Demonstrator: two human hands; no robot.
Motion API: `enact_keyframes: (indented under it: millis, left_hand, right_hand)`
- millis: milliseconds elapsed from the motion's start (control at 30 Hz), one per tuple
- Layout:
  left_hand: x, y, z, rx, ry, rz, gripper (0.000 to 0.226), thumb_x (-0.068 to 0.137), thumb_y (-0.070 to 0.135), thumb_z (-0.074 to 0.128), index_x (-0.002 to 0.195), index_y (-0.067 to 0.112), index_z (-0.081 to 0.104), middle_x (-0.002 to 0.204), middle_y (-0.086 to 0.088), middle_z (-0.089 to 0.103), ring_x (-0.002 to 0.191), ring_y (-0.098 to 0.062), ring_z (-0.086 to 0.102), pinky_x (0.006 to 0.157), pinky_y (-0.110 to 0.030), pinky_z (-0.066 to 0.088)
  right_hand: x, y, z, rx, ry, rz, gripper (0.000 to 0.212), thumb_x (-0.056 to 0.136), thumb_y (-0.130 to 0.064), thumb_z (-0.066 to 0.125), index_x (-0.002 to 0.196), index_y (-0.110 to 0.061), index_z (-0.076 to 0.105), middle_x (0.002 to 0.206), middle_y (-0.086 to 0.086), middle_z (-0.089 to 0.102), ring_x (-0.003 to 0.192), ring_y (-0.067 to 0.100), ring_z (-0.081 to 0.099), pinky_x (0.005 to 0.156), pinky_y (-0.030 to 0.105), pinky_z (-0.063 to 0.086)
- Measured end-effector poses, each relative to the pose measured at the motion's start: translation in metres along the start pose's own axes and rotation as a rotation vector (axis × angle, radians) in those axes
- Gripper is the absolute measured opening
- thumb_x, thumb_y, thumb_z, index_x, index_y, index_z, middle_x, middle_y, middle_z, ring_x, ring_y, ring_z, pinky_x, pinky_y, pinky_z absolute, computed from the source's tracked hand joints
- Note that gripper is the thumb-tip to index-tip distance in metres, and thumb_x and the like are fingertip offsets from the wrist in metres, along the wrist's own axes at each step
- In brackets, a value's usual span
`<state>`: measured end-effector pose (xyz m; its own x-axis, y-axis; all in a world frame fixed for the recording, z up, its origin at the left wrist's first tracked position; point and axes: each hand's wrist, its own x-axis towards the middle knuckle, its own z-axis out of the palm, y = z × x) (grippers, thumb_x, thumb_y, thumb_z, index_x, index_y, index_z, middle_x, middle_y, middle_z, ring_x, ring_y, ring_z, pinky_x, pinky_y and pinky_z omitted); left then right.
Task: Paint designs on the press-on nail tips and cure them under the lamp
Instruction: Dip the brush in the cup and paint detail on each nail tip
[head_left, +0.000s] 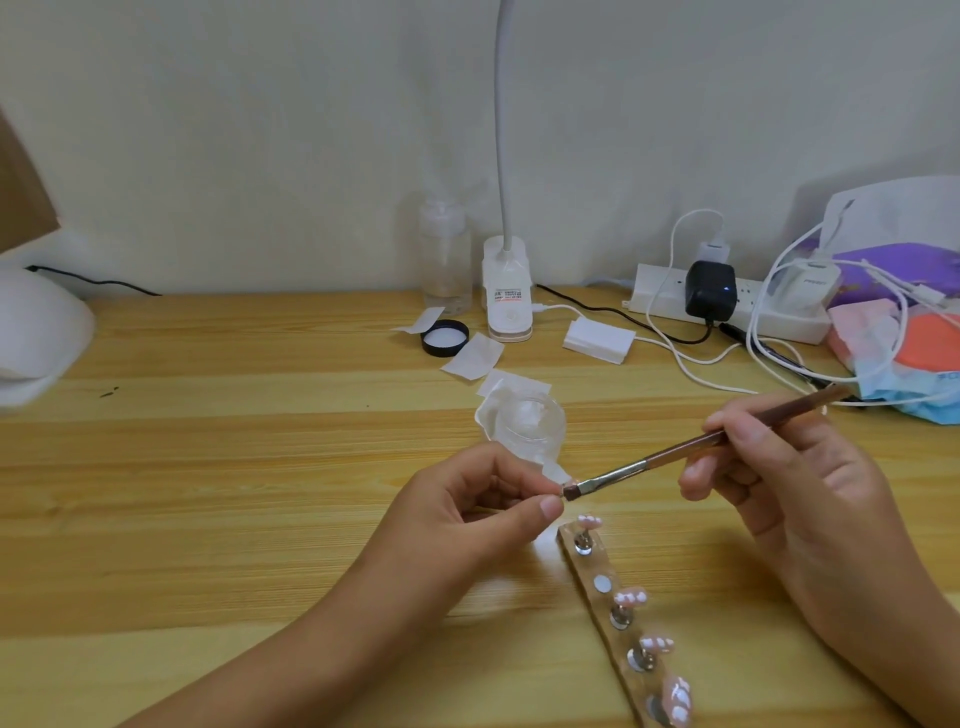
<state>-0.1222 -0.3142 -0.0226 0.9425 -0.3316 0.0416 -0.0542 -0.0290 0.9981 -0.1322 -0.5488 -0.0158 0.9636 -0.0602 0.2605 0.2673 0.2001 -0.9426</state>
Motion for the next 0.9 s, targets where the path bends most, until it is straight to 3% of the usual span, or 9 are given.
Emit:
enact_keyframes:
  millis: [267, 400, 467, 567, 667, 733, 800, 900]
  left_hand:
    - [0.0, 0.001, 0.0, -0.062, -0.008, -0.016, 0.003, 0.077, 0.024, 0.073, 0.078, 0.027, 0.073, 0.089, 0.004, 0.076, 0.086, -0.008, 0.069, 0.075, -0.018, 0.053]
    - [0.0, 0.003, 0.0, -0.05, -0.001, -0.029, 0.004, 0.075, 0.025, 0.075, 0.077, 0.029, 0.073, 0.087, 0.002, 0.075, 0.077, -0.006, 0.066, 0.073, -0.017, 0.053]
    - [0.0, 0.004, 0.001, -0.072, 0.001, -0.023, 0.008, 0.075, 0.023, 0.081, 0.078, 0.027, 0.074, 0.089, 0.003, 0.076, 0.08, -0.005, 0.068, 0.071, -0.015, 0.051]
    - [0.0, 0.006, 0.001, -0.143, 0.024, -0.015, 0.009, 0.072, 0.028, 0.078, 0.08, 0.025, 0.074, 0.092, -0.001, 0.077, 0.09, -0.008, 0.071, 0.07, -0.013, 0.051]
    - [-0.003, 0.007, 0.002, -0.138, 0.057, 0.004, 0.015, 0.073, 0.035, 0.079, 0.083, 0.029, 0.071, 0.094, -0.002, 0.077, 0.096, -0.015, 0.07, 0.075, -0.016, 0.052]
    - [-0.008, 0.008, 0.004, -0.058, 0.054, 0.074, 0.017, 0.075, 0.037, 0.078, 0.086, 0.029, 0.068, 0.097, 0.003, 0.077, 0.098, -0.015, 0.07, 0.075, -0.014, 0.051]
    - [-0.013, 0.008, 0.007, 0.071, 0.059, 0.188, 0.014, 0.078, 0.042, 0.073, 0.085, 0.031, 0.068, 0.103, 0.011, 0.074, 0.094, -0.012, 0.067, 0.073, -0.015, 0.049]
    - [-0.018, 0.005, 0.012, 0.319, 0.075, 0.307, 0.012, 0.075, 0.047, 0.07, 0.081, 0.036, 0.07, 0.096, 0.021, 0.057, 0.087, -0.003, 0.054, 0.073, -0.008, 0.039]
  right_hand:
    - [0.005, 0.004, -0.002, 0.058, 0.091, -0.021, 0.016, 0.075, -0.036, 0.07, 0.082, -0.022, 0.074, 0.065, 0.008, 0.067, 0.063, 0.016, 0.066, 0.066, 0.021, 0.056]
    - [0.002, 0.003, 0.001, 0.021, 0.006, -0.007, 0.041, 0.064, -0.053, 0.085, 0.088, -0.022, 0.073, 0.068, 0.012, 0.068, 0.066, 0.02, 0.068, 0.069, 0.024, 0.057]
    - [0.002, 0.004, 0.001, -0.015, 0.031, -0.022, 0.04, 0.066, -0.053, 0.084, 0.088, -0.022, 0.072, 0.07, 0.014, 0.069, 0.068, 0.021, 0.069, 0.07, 0.024, 0.057]
    - [0.004, 0.005, -0.002, -0.032, 0.062, -0.107, 0.01, 0.084, -0.031, 0.069, 0.09, -0.024, 0.072, 0.074, 0.01, 0.07, 0.073, 0.02, 0.069, 0.073, 0.024, 0.057]
    - [0.004, 0.005, -0.008, -0.047, 0.044, -0.162, 0.016, 0.094, -0.015, 0.058, 0.094, -0.023, 0.072, 0.084, 0.008, 0.071, 0.085, 0.02, 0.068, 0.079, 0.025, 0.055]
    - [0.005, 0.003, -0.01, -0.048, 0.047, -0.16, 0.016, 0.091, -0.018, 0.058, 0.093, -0.023, 0.074, 0.091, 0.008, 0.071, 0.092, 0.022, 0.068, 0.08, 0.025, 0.055]
    - [0.006, 0.003, -0.01, -0.067, 0.066, -0.149, 0.018, 0.091, -0.033, 0.06, 0.092, -0.023, 0.074, 0.095, 0.008, 0.071, 0.096, 0.023, 0.067, 0.081, 0.026, 0.055]
    - [0.005, 0.002, -0.009, -0.108, 0.091, -0.124, 0.031, 0.096, -0.045, 0.053, 0.1, -0.022, 0.074, 0.1, 0.009, 0.071, 0.098, 0.023, 0.067, 0.081, 0.025, 0.055]
